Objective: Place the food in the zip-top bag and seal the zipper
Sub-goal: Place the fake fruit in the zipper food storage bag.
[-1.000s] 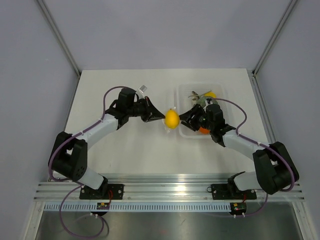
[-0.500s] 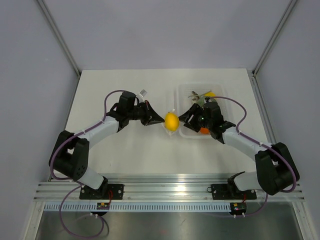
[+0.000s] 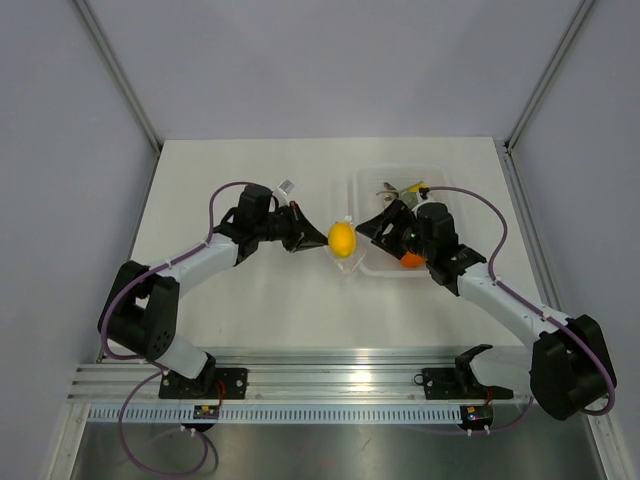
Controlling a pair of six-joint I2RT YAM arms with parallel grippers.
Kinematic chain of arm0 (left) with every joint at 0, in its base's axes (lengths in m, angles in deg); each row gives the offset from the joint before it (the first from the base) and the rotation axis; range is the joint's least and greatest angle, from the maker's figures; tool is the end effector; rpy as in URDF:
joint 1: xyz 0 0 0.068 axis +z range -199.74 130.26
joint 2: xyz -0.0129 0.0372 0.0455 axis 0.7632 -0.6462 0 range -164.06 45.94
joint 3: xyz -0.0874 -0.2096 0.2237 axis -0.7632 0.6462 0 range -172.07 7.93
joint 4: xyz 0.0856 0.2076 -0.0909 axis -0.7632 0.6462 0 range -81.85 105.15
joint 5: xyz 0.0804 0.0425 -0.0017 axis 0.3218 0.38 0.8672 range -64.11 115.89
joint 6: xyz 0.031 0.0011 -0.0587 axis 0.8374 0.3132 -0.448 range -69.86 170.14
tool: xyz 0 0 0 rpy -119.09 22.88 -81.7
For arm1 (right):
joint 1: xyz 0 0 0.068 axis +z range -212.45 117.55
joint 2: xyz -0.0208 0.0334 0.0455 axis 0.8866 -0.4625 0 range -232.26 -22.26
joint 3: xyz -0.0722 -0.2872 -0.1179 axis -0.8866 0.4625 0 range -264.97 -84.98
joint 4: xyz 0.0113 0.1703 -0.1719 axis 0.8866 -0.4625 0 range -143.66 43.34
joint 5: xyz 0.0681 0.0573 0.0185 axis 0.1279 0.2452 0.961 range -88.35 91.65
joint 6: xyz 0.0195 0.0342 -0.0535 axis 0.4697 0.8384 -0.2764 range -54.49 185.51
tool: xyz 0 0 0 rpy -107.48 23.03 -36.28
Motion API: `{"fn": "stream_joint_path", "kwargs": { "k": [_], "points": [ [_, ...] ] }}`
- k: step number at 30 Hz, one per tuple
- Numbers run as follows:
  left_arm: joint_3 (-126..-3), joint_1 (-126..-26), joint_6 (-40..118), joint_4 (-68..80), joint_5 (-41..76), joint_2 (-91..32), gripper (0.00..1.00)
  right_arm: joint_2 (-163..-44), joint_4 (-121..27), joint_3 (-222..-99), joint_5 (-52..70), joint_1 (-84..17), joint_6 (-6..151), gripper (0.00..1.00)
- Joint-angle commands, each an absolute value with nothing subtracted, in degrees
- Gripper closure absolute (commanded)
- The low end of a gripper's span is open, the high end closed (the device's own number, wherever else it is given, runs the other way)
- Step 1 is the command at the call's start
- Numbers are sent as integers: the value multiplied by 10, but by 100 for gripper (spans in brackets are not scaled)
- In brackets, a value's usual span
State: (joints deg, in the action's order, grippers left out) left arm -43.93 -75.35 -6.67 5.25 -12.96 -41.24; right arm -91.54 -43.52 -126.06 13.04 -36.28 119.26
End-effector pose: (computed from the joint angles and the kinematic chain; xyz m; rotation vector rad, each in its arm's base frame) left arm 0.2740 -0.1678 0.2820 -0.1956 2.4113 -1.4900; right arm 0.2196 0.1195 0.2983 0.3832 2.1388 1.0523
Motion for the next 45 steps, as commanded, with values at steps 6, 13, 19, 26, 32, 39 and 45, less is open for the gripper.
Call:
{"fn": "stream_joint_path", "kwargs": {
  "k": [6, 13, 19, 26, 32, 39, 45],
  "points": [
    [-443, -758, -83, 2, -148, -413, 100, -910, -445, -1296, 130, -354, 1175, 27],
    [-448, -758, -81, 8, -149, -414, 100, -909, -446, -1287, 139, -354, 1168, 27],
    [-445, -758, -83, 4, -151, -419, 100, -900, -366, -1265, 201, -353, 1160, 18],
    [-450, -758, -85, 4, -152, -424, 100, -935, -414, -1295, 231, -351, 1125, 16],
    [-450, -758, -85, 4, -152, -426, 100, -948, -425, -1296, 238, -349, 1123, 33],
    [-450, -759, -86, 5, -151, -426, 100, -964, -428, -1309, 256, -345, 1118, 47],
    [-450, -760, -86, 5, -151, -424, 100, -985, -438, -1327, 258, -334, 1105, 55]
  ]
}}
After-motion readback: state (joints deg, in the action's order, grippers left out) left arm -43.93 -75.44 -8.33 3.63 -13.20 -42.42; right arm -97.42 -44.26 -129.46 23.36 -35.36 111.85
